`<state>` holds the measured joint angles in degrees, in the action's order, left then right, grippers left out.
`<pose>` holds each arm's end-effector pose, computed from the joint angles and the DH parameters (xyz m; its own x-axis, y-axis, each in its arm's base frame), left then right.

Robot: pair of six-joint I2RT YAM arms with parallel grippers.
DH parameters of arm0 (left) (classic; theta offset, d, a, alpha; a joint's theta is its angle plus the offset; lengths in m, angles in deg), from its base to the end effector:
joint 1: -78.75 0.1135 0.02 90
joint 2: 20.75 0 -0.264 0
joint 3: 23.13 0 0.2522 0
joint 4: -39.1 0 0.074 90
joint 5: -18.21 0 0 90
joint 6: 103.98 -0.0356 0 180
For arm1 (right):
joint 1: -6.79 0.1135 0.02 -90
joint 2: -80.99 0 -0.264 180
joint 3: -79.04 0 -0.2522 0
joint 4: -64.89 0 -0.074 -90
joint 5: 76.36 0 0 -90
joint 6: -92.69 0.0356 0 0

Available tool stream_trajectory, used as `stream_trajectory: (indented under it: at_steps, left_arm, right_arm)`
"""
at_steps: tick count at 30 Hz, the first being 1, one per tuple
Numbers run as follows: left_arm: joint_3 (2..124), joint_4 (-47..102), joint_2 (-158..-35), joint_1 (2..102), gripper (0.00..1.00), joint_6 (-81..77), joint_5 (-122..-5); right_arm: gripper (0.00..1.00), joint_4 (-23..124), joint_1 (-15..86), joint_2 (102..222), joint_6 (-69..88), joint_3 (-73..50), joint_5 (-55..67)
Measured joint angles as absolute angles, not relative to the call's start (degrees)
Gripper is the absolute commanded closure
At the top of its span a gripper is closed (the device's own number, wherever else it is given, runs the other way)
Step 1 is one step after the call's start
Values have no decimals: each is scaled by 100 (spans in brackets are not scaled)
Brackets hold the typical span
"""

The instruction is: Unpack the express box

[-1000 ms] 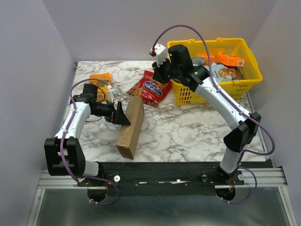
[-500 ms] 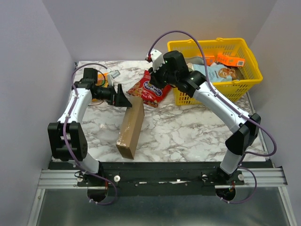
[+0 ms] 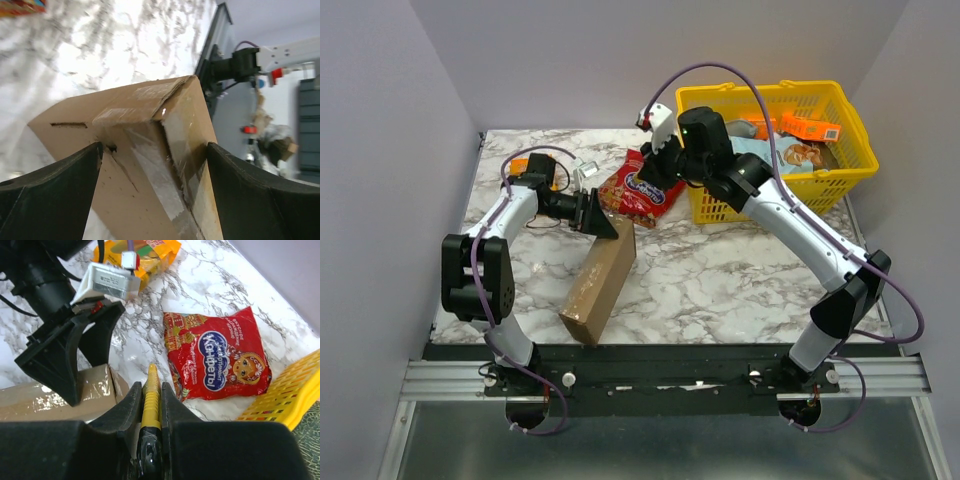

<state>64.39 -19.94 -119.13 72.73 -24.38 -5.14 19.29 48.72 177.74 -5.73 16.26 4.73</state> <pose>0.3312 -0.0678 0.2444 -0.8544 0.1621 -0.4937 0.5181 0.3374 -0.7860 0.2836 0.2621 0.4175 -0.2006 -0.3746 -0.9052 -0.8025 0.5928 -0.0675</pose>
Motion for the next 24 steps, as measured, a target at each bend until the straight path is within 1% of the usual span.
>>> stream_trajectory:
  at_steps: [4,8,17,24]
  left_arm:
    - [5853,-1854,-11760,7273,10,-2258,-72]
    - [5674,-1754,-11728,7273,10,-2075,48]
    - [5641,-1498,-11583,7262,10,-1397,-267]
    - [5296,-987,-11295,7245,10,-927,-383]
  right_arm:
    - [100,1923,5095,17754,-569,1597,414]
    - [100,1822,5373,17774,-501,1578,482]
    - [100,1509,5712,17774,-134,1558,980]
    - [100,1459,5841,17774,-121,1300,1343]
